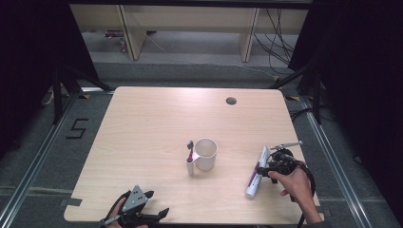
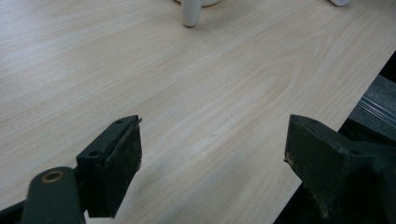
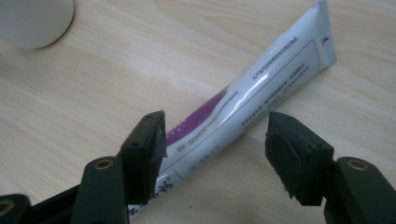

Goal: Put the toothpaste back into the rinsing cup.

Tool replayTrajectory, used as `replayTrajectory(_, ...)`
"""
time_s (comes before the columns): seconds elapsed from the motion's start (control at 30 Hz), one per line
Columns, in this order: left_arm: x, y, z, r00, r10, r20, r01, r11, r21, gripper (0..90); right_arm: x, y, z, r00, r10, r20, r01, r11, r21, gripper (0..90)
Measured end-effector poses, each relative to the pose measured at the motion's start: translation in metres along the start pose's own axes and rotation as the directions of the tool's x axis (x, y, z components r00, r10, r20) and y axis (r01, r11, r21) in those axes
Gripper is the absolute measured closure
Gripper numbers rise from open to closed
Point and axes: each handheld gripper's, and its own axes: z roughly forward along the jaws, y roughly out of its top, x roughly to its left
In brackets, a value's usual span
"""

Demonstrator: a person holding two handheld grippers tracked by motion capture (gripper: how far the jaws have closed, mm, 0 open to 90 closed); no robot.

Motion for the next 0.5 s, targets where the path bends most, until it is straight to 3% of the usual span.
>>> replayTrajectory(0.03,-0.001,0.0,0.0,1.0,-0.009,0.004,0.009,1.0,-0.001,18.4,0.0,0.0,0.002,0.9997,-0.013,0.02,0.013,1.0,-0.002,37.8)
replayTrajectory(0.07,-0.001,0.0,-0.001,1.0,0.001,0.005,-0.001,1.0,0.006,18.4,0.001,-0.001,0.004,0.9994,0.005,0.034,-0.005,1.0,0.01,37.5)
replayTrajectory(0.17,-0.001,0.0,0.0,1.0,0.001,0.004,-0.001,1.0,0.005,18.4,0.002,0.0,0.009,0.9995,0.016,0.026,-0.016,1.0,0.013,37.0)
replayTrajectory(0.2,-0.001,0.0,0.0,1.0,0.001,0.004,-0.001,1.0,0.006,18.4,0.006,0.0,0.011,0.9976,0.065,0.022,-0.065,0.998,0.021,35.5)
replayTrajectory(0.23,-0.001,0.0,0.0,1.0,0.002,0.005,-0.002,1.0,0.004,18.4,0.003,0.002,0.012,0.9993,0.014,0.034,-0.016,0.999,0.04,35.2)
replayTrajectory(0.3,0.0,0.0,0.0,1.0,0.002,0.002,-0.002,1.0,0.004,18.4,0.004,0.005,0.014,0.999,-0.002,0.045,0.0,0.999,0.042,36.2)
replayTrajectory(0.33,-0.001,0.0,0.0,1.0,0.001,0.004,-0.001,1.0,0.003,18.4,0.005,0.006,0.015,0.999,0.0,0.045,-0.002,0.999,0.048,36.2)
replayTrajectory(0.37,-0.001,0.0,0.0,1.0,0.0,0.004,0.0,1.0,0.003,18.4,0.009,0.006,0.017,0.998,0.042,0.046,-0.045,0.998,0.046,36.2)
replayTrajectory(0.43,-0.001,0.0,0.0,1.0,0.003,0.006,-0.003,1.0,0.008,18.4,0.007,0.009,0.018,0.9989,-0.01,0.046,0.007,0.997,0.071,37.4)
replayTrajectory(0.5,-0.001,0.0,0.0,1.0,0.0,0.006,0.0,1.0,0.005,18.7,0.008,0.01,0.02,0.9996,-0.007,0.027,0.005,0.996,0.084,41.7)
